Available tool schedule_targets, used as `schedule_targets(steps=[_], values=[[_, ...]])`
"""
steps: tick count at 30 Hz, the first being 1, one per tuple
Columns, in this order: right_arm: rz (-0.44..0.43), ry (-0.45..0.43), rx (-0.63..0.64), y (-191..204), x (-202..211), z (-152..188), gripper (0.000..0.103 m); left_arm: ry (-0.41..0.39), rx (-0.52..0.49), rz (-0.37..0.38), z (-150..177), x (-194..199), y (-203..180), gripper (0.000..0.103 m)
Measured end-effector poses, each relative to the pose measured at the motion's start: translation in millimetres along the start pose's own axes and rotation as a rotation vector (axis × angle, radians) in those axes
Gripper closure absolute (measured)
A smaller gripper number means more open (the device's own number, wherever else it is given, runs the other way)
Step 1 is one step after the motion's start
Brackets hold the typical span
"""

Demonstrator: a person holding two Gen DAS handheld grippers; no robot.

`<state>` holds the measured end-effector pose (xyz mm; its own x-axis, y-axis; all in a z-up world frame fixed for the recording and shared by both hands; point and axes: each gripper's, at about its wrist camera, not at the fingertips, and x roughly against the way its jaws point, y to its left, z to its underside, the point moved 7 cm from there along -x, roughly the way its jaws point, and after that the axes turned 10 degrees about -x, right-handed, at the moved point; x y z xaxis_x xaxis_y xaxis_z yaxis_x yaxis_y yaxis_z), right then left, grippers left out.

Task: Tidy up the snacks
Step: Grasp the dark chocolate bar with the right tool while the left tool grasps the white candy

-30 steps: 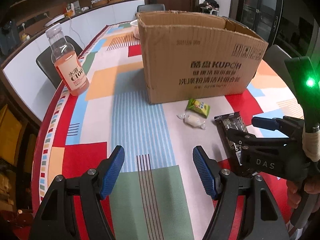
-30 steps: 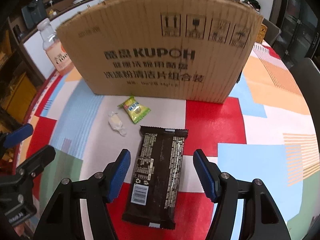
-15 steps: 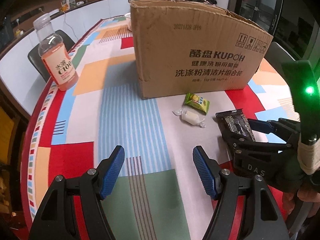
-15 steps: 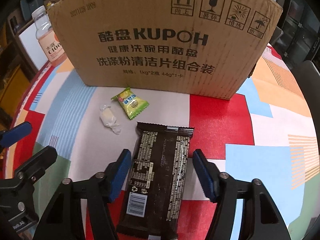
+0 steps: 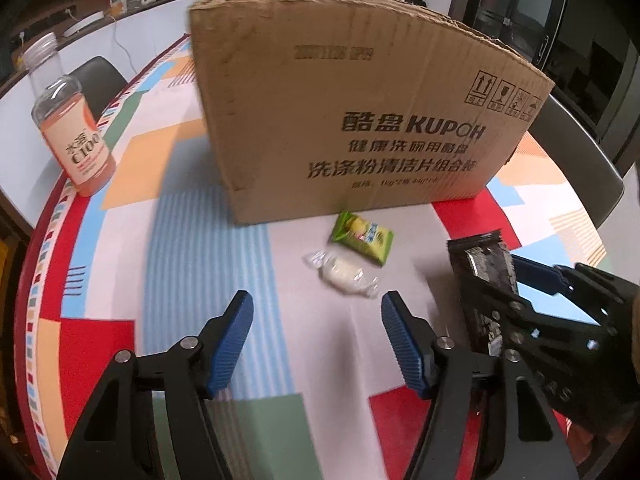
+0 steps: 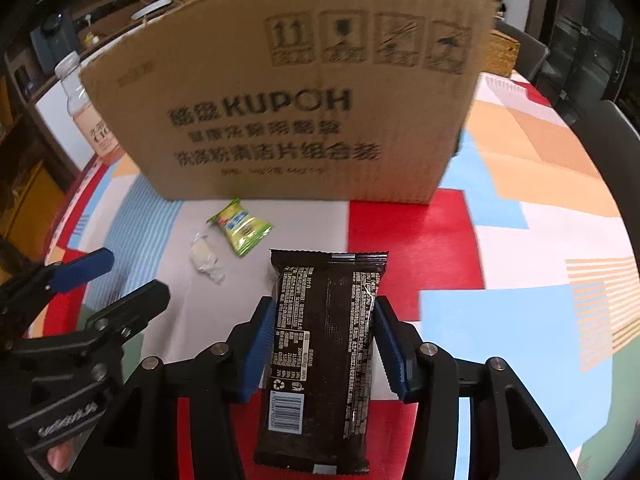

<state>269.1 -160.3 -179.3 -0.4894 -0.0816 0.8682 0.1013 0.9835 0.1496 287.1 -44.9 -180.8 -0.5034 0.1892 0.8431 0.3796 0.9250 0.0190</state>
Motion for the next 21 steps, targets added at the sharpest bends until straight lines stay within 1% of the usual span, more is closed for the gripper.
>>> schedule_targets(steps=[4,6,8,11,16,17,18,19,20,21], values=[[-0.007,-0.016,-0.026,-7.3,4.1,-4.7,0.053,0.023,0.018,-0.010,-7.4,-14.8,-4.1,0.045],[-0.007,-0.022,-0.035,-9.8,6.5,-5.7,0.053,0.031,0.032,-0.010,-9.7,-20.3,-4.7,0.051],[-0.007,-0.025,-0.042,-12.3,7.1,-7.4,0.053,0.035,0.040,-0.007,-11.6,-23.8,-5.5,0.051],[-0.009,-0.026,-0.047,-14.7,7.7,-6.7,0.053,0.045,0.042,-0.012,-13.5,-29.7,-7.0,0.057],[-0.015,-0.027,-0.049,-13.8,8.8,-4.8,0.053,0.051,0.050,-0.001,-15.2,-37.1,-10.3,0.066],[-0.016,-0.029,-0.048,-14.8,9.9,-5.4,0.053,0.052,0.049,0.003,-15.3,-37.7,-10.7,0.073],[-0.016,-0.031,-0.047,-15.1,10.6,-5.8,0.053,0.058,0.045,0.015,-14.7,-38.8,-11.8,0.078],[-0.016,-0.032,-0.045,-14.9,11.1,-5.9,0.053,0.058,0.043,0.027,-12.7,-39.2,-12.5,0.080],[-0.016,-0.034,-0.044,-14.5,11.7,-5.9,0.053,0.058,0.042,0.040,-12.0,-39.1,-12.9,0.087],[-0.018,-0.035,-0.043,-15.1,12.3,-6.3,0.053,0.058,0.038,0.048,-10.8,-38.7,-12.8,0.092]])
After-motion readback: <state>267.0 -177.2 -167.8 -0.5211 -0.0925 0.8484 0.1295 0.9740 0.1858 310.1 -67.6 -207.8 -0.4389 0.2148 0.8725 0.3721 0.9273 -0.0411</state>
